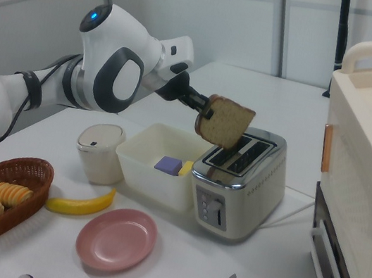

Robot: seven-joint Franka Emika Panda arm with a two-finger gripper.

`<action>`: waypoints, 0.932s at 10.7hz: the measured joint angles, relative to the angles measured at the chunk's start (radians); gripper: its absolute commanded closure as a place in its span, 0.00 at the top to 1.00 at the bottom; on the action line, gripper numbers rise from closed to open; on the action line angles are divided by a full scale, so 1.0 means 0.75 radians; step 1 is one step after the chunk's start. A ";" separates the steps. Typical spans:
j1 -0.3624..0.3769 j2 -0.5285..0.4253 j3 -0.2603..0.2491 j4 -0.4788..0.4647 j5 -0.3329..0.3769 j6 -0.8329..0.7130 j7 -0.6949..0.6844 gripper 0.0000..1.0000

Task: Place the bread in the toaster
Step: 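Carry the slice over the toaster and lower it into a slot, then open the gripper and raise it away from the toaster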

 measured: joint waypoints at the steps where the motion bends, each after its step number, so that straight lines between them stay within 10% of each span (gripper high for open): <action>1: -0.002 -0.001 -0.002 0.004 0.001 -0.056 -0.054 0.00; 5: 0.004 -0.004 0.002 0.013 0.026 -0.259 -0.170 0.00; 7: 0.007 -0.007 0.002 0.023 0.087 -0.311 -0.235 0.59; 10: 0.003 -0.005 -0.001 0.016 0.127 -0.362 -0.254 0.63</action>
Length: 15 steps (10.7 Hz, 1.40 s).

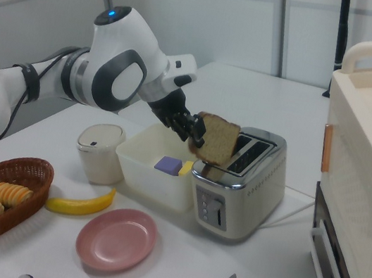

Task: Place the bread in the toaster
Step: 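Open the gripper and raise it away from the toaster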

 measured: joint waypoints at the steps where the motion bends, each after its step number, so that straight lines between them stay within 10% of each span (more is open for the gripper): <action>1: -0.006 0.006 -0.002 -0.002 0.039 0.005 0.000 0.64; 5: -0.014 0.014 -0.040 -0.003 0.084 0.131 0.091 0.68; 6: -0.013 0.014 -0.040 -0.002 0.084 0.135 0.111 0.95; 9: -0.013 0.004 -0.040 0.004 0.084 0.138 0.138 1.00; 15: -0.036 -0.180 -0.042 -0.002 0.084 -0.633 0.139 1.00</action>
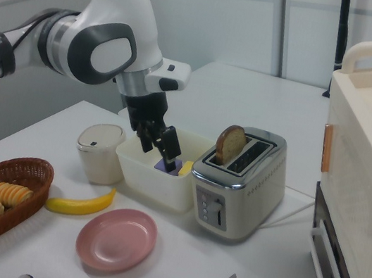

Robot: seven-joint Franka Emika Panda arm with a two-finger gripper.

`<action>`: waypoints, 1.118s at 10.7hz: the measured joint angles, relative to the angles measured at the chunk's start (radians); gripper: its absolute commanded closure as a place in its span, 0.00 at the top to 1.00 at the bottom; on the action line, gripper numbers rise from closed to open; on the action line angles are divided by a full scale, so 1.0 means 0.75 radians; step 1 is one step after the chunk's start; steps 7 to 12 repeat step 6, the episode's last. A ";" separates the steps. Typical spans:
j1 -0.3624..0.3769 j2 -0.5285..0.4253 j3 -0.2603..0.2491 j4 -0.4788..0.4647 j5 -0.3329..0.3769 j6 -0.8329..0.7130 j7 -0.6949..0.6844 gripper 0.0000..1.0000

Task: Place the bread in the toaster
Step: 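Open the gripper and raise it away from the toaster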

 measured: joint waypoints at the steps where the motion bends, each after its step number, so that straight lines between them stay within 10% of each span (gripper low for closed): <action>1: -0.009 -0.022 0.000 -0.009 0.000 -0.060 0.000 1.00; 12: -0.052 -0.131 0.000 -0.109 0.000 -0.083 -0.084 1.00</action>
